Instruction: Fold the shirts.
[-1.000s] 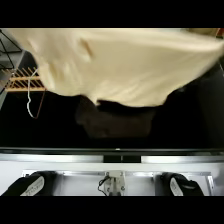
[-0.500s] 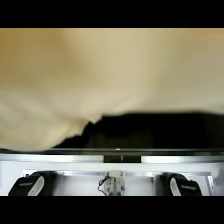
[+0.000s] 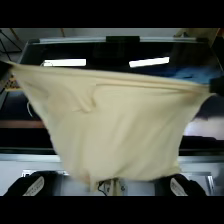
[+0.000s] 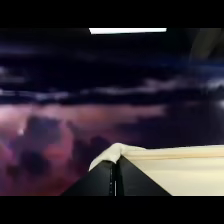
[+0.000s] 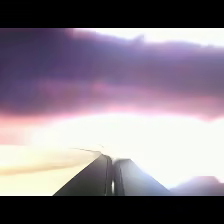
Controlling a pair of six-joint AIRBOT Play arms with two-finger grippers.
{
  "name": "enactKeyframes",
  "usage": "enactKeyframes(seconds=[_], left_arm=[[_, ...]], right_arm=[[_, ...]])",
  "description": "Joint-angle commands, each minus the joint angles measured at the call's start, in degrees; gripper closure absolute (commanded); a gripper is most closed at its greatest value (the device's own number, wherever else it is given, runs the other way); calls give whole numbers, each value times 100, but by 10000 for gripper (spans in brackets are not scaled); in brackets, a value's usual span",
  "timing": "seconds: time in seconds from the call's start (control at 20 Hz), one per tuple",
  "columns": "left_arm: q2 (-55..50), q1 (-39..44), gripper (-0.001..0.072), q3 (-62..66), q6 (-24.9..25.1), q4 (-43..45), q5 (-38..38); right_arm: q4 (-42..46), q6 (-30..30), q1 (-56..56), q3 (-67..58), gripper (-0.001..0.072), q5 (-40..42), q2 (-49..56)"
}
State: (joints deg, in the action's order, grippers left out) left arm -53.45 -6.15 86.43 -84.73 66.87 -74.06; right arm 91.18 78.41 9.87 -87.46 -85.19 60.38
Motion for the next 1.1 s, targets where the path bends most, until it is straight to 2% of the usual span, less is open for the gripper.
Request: enactKeyframes(seconds=[0.0,0.15,0.3,0.4,0.5,0.65,0.7,0.8,0.9,0.95,1.05], left_arm=[[-1318,83,678,-903,162,4,907],[-2741,236,678,-498,155,-28,1753],[-3895,289,677,197,157,-413,2540],[-4389,310,676,501,160,-649,3045],[-4704,369,676,562,160,-726,3403],[-4929,479,676,560,227,-739,3191],[-4887,474,676,568,470,-739,2942],[-4680,363,677,680,1099,-584,1980],[-4529,181,677,713,780,-382,625],[-4540,87,677,682,570,-382,-114],[-4535,11,677,367,562,-382,-833]], right_arm=[[-129,380,-186,385,642,940,1620],[-129,586,-673,385,642,2664,2632],[-136,1174,-929,385,642,4535,3250],[-223,1480,-938,385,642,5401,3493],[-420,1565,-927,385,642,5737,3679],[-839,1558,-927,385,642,5270,3910],[-863,1541,-927,385,642,4962,3891],[-815,1252,-846,385,642,4142,3637],[-815,680,-693,385,642,2997,3342],[-820,621,-605,385,642,2402,3268],[-833,634,-463,450,642,1412,3283]])
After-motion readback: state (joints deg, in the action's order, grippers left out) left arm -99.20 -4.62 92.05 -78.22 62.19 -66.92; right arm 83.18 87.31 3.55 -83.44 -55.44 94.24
